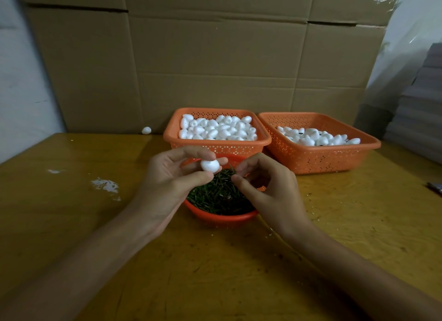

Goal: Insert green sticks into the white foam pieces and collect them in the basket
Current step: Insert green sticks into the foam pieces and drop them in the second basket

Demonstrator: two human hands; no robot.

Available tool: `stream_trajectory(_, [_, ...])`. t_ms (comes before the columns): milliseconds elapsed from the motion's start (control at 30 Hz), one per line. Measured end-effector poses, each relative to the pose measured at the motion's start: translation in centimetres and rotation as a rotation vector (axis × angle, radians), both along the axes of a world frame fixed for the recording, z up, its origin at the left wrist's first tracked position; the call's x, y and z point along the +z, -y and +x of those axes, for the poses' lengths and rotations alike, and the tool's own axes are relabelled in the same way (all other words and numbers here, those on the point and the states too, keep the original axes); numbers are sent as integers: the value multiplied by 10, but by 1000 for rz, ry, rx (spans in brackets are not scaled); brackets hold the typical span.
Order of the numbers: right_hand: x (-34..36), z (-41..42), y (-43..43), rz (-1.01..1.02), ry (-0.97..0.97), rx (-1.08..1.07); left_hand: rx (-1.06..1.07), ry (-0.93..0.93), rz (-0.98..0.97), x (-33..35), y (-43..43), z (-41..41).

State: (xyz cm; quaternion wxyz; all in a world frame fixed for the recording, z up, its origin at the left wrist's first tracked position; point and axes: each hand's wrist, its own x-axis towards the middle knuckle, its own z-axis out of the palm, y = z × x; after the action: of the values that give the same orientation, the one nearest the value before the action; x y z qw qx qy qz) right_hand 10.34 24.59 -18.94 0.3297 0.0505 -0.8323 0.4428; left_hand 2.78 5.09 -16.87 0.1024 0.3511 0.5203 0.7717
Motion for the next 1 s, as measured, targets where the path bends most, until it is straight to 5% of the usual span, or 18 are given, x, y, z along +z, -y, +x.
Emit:
stream_trajectory(467, [0,-1,2,21,-3,-7,110,-89,-80,-1,1,2])
stream_trajectory(1000, [4,4,11,110,-231,104,147,197,121,-2,0,-5])
